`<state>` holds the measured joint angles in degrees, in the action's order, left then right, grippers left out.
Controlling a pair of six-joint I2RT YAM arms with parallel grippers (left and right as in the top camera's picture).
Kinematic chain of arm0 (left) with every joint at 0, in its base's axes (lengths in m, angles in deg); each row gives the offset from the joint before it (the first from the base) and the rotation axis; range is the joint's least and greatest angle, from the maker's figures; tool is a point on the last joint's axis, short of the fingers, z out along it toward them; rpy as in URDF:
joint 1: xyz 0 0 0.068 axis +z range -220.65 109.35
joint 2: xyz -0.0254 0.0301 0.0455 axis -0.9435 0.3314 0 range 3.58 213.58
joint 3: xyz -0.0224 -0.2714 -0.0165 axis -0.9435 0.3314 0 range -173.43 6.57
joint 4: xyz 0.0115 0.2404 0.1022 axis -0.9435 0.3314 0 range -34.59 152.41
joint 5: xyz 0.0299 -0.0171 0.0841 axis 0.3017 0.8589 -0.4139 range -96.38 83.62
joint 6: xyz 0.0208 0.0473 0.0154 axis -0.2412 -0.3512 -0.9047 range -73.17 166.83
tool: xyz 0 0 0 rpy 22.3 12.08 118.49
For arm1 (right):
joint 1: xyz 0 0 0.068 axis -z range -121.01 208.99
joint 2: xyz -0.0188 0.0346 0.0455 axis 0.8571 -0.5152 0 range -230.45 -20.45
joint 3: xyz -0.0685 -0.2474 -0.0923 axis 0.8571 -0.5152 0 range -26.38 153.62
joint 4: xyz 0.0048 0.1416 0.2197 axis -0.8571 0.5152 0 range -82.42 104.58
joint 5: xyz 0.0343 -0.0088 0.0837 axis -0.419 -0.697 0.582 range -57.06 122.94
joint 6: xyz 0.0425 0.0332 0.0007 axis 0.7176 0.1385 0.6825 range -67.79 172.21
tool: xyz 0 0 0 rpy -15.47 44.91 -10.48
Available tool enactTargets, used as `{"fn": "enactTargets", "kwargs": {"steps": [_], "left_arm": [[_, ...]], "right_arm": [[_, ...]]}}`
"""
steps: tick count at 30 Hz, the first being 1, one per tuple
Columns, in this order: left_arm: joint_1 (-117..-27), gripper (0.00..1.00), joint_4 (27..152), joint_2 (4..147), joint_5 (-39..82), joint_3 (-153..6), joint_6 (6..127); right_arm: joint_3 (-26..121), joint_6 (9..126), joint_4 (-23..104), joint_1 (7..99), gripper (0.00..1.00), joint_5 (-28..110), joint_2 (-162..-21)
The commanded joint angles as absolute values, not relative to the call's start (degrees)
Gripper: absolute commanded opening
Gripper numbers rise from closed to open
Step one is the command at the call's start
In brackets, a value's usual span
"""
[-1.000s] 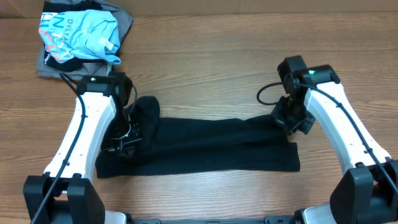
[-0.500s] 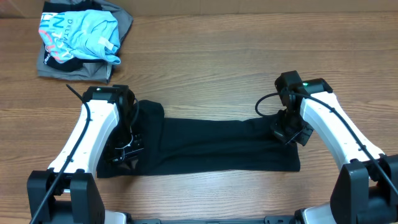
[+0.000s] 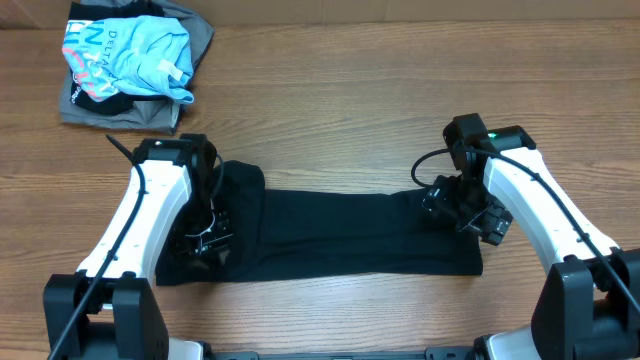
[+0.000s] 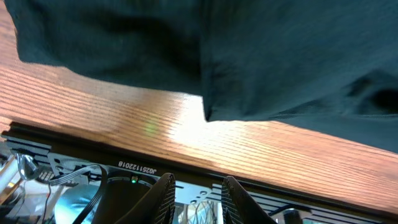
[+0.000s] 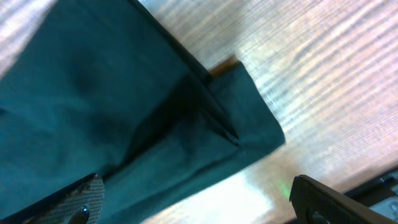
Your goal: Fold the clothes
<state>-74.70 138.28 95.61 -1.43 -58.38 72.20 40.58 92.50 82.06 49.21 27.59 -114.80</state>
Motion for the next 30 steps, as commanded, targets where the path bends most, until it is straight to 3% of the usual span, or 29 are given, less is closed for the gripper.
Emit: {"fn": "enactTargets", "kwargs": {"steps": [1,2,4,5,6,12,23,26,30], "left_arm": [[-74.9,0.31,138.0,94.7,-0.6,-65.1,71.5],[-74.9,0.38,137.7,94.7,-0.6,-66.8,70.6],[-74.9,0.84,135.6,94.7,-0.6,-69.8,68.5],[-75.0,0.98,133.8,94.7,-0.5,-71.1,67.0],[-75.0,1.00,131.5,94.7,-0.4,-71.8,64.8],[-75.1,1.00,122.4,95.9,-0.7,-72.0,57.7],[-75.2,0.99,118.8,106.5,-1.0,-72.0,47.7],[-75.2,0.95,118.5,109.1,-1.0,-72.0,46.8],[-75.2,0.76,118.4,110.4,-0.8,-72.0,46.9]], "right_arm": [[40.4,92.7,80.6,49.4,1.00,28.1,-113.4],[40.4,92.7,80.2,49.4,1.00,28.4,-113.4],[40.4,92.7,79.8,49.4,1.00,28.9,-113.4],[40.4,92.7,79.7,49.4,1.00,29.0,-113.4],[40.4,92.7,79.6,49.4,1.00,29.1,-113.4],[40.4,92.3,79.6,49.4,1.00,29.1,-113.4],[40.4,89.9,77.7,49.4,1.00,29.7,-113.4],[40.4,89.9,77.6,49.4,1.00,29.7,-113.4],[40.4,89.9,77.4,49.4,1.00,29.7,-113.4]]}}
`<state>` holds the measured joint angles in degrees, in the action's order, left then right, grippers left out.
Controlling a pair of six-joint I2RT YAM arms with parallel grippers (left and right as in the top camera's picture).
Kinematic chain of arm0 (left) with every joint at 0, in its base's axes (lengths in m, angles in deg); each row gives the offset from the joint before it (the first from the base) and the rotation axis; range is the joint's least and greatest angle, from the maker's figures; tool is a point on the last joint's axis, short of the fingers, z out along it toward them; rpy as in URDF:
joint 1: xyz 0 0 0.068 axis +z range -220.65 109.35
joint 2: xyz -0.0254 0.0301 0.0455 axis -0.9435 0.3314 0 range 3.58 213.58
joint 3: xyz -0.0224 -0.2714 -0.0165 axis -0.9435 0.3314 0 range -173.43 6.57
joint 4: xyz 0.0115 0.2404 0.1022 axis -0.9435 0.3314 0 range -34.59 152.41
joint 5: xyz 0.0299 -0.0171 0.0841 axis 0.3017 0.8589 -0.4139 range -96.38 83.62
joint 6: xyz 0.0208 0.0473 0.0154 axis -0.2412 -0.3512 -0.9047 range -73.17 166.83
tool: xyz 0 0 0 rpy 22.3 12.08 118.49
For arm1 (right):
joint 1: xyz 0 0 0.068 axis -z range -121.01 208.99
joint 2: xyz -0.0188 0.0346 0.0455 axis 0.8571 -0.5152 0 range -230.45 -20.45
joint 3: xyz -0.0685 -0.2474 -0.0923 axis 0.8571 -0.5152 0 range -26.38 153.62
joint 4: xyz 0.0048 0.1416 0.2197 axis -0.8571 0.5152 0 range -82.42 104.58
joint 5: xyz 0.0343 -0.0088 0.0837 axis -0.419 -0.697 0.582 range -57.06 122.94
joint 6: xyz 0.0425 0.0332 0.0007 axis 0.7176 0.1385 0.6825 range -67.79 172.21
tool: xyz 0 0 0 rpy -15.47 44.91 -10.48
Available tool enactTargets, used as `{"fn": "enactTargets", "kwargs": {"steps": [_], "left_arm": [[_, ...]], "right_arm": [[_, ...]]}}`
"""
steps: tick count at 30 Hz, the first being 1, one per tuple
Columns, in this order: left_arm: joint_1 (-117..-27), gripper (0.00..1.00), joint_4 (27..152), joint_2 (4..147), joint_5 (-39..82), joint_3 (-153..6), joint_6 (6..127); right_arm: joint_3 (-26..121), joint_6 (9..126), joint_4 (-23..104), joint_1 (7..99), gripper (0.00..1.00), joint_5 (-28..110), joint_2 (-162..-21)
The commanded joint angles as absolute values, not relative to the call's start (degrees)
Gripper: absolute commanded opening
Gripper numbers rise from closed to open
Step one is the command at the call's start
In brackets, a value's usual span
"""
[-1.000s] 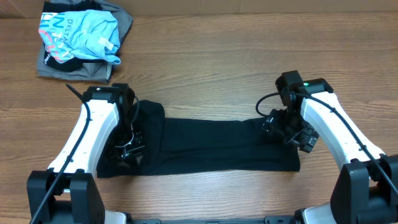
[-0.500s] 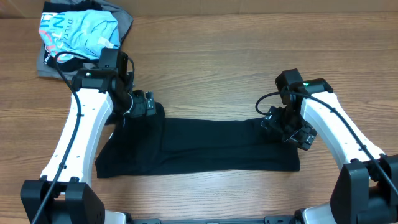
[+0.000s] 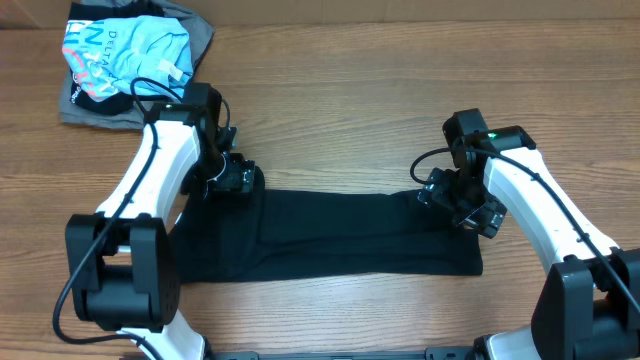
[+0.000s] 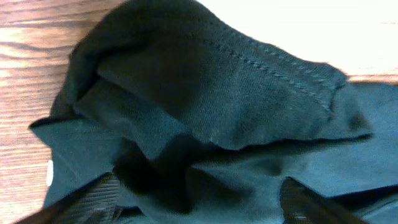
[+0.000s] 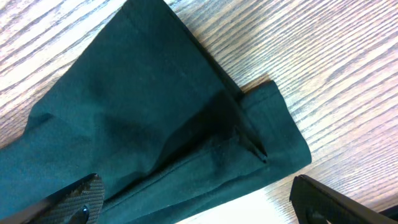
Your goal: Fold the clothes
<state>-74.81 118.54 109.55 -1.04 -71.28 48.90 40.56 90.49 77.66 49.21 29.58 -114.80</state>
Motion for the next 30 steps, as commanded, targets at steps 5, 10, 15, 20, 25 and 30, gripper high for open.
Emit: {"fn": "enactTargets", "kwargs": {"steps": [5,10,15,20,25,30], "left_arm": [[-75.2,0.55,119.0,110.3,-0.8,-72.0,47.2],[-75.2,0.42,119.7,110.3,-0.8,-72.0,47.0],[-75.1,0.04,120.3,110.3,-0.8,-72.0,48.1],[-75.1,0.04,122.9,110.3,-1.0,-72.1,48.4],[-75.1,0.04,127.7,110.3,-6.5,-73.7,57.2],[-75.1,0.04,134.7,110.3,-14.7,-76.5,70.4]], "right_arm": [[40.4,89.9,76.7,49.4,1.00,29.7,-113.4],[40.4,89.9,76.6,49.4,1.00,29.7,-113.4],[40.4,89.9,76.6,49.4,1.00,29.7,-113.4],[40.4,89.9,76.3,49.4,1.00,29.7,-113.4],[40.4,89.9,76.2,49.4,1.00,29.7,-113.4],[40.4,89.9,76.5,49.4,1.00,29.7,-113.4]]}}
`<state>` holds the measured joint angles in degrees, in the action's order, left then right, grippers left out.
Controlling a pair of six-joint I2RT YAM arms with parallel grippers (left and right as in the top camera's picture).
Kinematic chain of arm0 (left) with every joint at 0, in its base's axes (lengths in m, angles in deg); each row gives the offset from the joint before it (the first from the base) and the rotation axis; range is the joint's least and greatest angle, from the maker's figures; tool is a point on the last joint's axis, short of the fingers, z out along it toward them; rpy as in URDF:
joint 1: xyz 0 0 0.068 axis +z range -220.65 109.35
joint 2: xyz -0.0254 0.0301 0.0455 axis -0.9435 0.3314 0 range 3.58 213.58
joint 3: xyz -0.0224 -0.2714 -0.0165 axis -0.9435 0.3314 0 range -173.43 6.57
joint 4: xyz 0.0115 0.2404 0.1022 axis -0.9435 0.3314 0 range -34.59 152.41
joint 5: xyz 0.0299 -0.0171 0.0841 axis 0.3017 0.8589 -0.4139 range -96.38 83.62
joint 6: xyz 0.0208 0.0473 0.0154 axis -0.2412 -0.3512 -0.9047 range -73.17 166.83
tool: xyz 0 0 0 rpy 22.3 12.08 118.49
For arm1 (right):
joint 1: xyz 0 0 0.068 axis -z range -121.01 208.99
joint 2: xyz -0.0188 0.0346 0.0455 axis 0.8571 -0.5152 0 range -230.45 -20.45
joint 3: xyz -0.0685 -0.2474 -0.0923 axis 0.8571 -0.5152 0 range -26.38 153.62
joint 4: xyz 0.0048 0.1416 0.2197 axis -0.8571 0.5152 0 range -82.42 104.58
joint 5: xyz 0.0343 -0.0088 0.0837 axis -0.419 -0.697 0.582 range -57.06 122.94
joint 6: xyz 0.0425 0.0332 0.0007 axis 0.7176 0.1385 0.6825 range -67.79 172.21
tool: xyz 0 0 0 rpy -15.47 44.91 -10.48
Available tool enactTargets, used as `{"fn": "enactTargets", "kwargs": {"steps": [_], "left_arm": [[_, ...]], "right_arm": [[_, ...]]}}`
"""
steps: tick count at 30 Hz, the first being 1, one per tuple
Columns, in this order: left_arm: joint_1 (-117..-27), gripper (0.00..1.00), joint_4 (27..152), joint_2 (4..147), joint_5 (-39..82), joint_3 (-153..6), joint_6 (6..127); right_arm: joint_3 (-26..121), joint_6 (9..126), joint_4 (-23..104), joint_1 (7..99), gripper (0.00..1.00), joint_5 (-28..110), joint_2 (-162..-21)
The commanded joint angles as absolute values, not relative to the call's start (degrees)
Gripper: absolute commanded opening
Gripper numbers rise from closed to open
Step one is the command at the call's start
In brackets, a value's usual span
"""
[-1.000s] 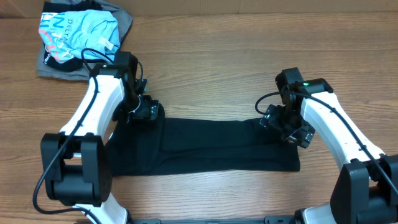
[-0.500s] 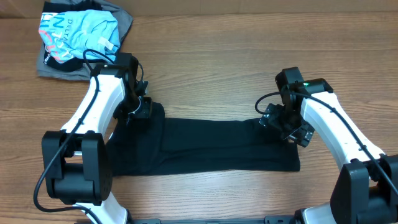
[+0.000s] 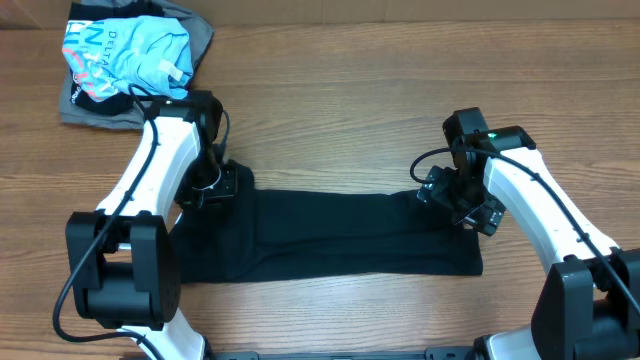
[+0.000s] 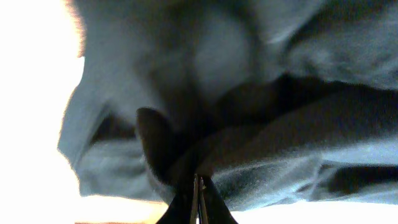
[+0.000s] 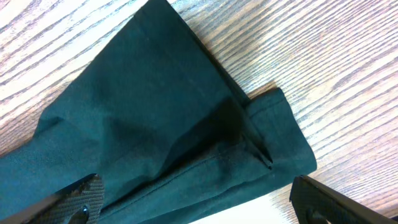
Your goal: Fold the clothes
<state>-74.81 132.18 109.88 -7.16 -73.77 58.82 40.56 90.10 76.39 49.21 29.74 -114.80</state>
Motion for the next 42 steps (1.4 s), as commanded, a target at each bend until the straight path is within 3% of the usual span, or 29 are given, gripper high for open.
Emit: {"fn": "enactTargets", "kwargs": {"steps": [1,17,28,38,41,42], "left_arm": [[-75.1,0.04,135.8,110.3,-15.7,-76.8,71.9],[-73.3,0.04,152.1,110.3,-19.0,-76.8,82.0],[-72.7,0.04,152.3,110.3,-18.9,-69.8,82.1],[-65.4,0.05,152.3,110.3,-19.4,-66.2,84.8],[-63.7,0.20,152.2,110.3,-19.4,-66.2,84.8],[-63.3,0.33,152.1,110.3,-18.9,-66.2,84.7]], "right_arm": [[40.4,89.9,76.6,49.4,1.00,29.9,-113.4],[40.4,89.9,76.0,49.4,0.96,31.8,-113.4],[40.4,89.7,77.2,49.4,0.97,31.8,-113.4],[40.4,89.7,77.8,49.4,0.98,31.8,-113.4],[40.4,89.7,77.9,49.4,1.00,31.8,-113.4],[40.4,89.7,77.9,49.4,1.00,31.8,-113.4]]}}
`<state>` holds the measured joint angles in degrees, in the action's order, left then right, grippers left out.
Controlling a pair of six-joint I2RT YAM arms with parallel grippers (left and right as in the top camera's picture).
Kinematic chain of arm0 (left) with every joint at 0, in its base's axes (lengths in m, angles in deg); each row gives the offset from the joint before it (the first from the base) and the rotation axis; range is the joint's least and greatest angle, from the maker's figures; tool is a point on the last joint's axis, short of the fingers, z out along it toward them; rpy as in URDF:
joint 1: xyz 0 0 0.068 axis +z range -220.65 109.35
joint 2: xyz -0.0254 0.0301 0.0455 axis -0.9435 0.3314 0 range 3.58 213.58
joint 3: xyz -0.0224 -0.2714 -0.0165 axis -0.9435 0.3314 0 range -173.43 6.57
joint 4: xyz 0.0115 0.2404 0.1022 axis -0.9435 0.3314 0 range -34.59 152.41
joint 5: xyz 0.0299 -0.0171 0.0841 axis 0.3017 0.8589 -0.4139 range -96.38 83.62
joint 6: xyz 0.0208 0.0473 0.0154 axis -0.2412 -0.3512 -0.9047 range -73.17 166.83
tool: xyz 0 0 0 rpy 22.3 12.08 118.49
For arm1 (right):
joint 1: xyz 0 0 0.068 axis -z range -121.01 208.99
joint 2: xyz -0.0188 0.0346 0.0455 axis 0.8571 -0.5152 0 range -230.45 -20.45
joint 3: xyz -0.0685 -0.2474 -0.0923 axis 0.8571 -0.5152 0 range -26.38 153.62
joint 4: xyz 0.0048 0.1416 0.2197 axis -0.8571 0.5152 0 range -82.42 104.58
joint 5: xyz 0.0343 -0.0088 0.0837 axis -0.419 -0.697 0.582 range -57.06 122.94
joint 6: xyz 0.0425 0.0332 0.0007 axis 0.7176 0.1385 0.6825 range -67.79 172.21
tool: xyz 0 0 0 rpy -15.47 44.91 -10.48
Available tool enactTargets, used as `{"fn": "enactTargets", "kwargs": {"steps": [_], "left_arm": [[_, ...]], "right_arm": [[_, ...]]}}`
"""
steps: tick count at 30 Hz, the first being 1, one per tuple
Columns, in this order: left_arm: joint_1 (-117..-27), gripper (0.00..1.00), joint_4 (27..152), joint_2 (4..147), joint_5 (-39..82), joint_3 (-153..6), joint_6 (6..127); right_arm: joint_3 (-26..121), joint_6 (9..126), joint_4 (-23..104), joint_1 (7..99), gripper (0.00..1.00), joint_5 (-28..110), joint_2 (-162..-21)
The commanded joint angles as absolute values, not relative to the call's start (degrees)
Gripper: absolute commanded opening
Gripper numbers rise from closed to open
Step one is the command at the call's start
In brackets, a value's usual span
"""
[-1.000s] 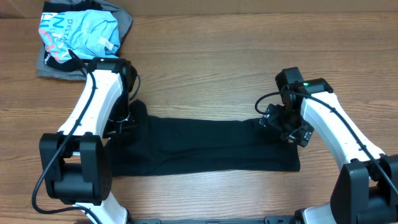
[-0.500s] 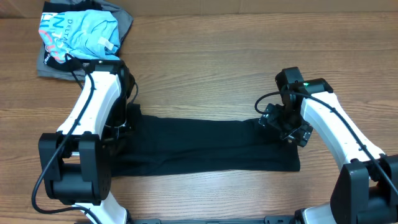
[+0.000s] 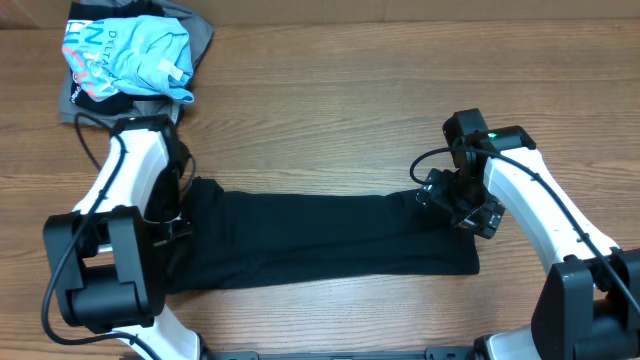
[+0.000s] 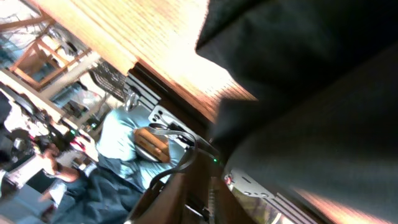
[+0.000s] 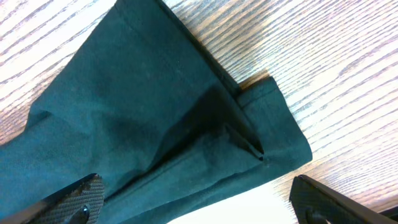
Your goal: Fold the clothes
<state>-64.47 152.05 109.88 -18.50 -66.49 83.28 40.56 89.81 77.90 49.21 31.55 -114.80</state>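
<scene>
A long black garment [image 3: 320,235] lies stretched across the table's front half, left to right. My left gripper [image 3: 168,232] is at its left end, its fingers pressed together [image 4: 194,193] with the dark cloth [image 4: 311,93] running down to them. My right gripper [image 3: 462,208] hovers open over the right end, where a folded hem corner [image 5: 267,137] shows between its wide-spread fingertips [image 5: 202,205]. The right fingers hold nothing.
A pile of other clothes [image 3: 130,60], light blue on grey, sits at the back left corner. Bare wooden table [image 3: 340,110] lies behind the garment. The left wrist view looks past the table's front edge [image 4: 155,68] down at the robot's base.
My left gripper has moved left and toward the front edge, still shut on the cloth. The bunched left end is now drawn out flat and reaches farther left. The right gripper is unchanged.
First my left gripper was low at the garment's front left, near the table edge. Then it stood open over the bunched upper left corner, then shut on that bunch. Now the left end is pulled out straight. My right gripper stayed open over the right end throughout.
</scene>
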Motion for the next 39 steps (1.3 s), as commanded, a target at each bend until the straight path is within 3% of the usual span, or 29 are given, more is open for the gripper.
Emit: {"fn": "enactTargets", "kwargs": {"steps": [1,2,9,10,12,13,15,17,18,19,20,22,29,39], "left_arm": [[-62.9,0.68,152.0,110.3,-18.1,-66.2,84.6],[-62.7,1.00,152.0,110.3,-17.5,-66.2,84.2],[-62.8,1.00,151.1,110.3,-16.7,-67.9,82.6],[-62.8,1.00,151.1,110.3,-16.7,-68.9,82.6],[-62.8,0.98,151.5,110.3,-16.4,-71.5,82.6],[-62.9,0.95,152.3,110.1,-15.6,-74.7,82.6],[-63.6,0.87,152.0,109.3,-13.7,-77.4,80.7],[-65.2,0.68,149.8,108.0,-9.8,-78.9,76.7],[-66.1,0.45,148.2,107.3,-7.7,-78.9,74.5],[-67.4,0.15,146.8,106.8,-5.8,-78.7,72.8],[-68.5,0.04,146.3,106.6,-4.7,-78.6,72.5],[-71.7,0.04,145.7,106.6,-3.8,-77.7,72.5],[-80.1,0.04,138.4,106.6,-0.9,-68.2,73.2],[-78.4,0.04,126.1,106.6,-0.6,-54.3,74.8]], "right_arm": [[40.4,89.7,77.8,49.4,1.00,31.8,-113.4],[40.4,89.7,77.6,49.4,1.00,32.1,-113.4],[40.4,86.2,74.1,48.3,0.97,39.2,-113.4],[40.4,86.2,73.5,47.9,0.94,39.5,-113.4],[40.4,86.2,72.3,46.9,0.77,39.5,-113.4],[40.4,86.2,71.2,45.9,0.54,39.5,-113.4],[40.4,86.2,70.3,45.0,0.36,39.4,-113.4],[40.4,86.2,69.3,44.2,0.25,39.4,-113.4],[40.4,86.2,69.0,43.9,0.19,39.4,-113.4],[40.4,86.2,68.8,43.8,0.13,39.0,-113.4],[40.4,86.3,68.7,43.7,0.09,38.6,-113.4],[40.3,86.3,68.7,43.6,0.04,38.0,-113.5],[36.6,86.2,66.5,43.6,0.04,38.0,-114.6],[28.7,86.3,59.3,44.2,0.04,38.0,-114.8]]}}
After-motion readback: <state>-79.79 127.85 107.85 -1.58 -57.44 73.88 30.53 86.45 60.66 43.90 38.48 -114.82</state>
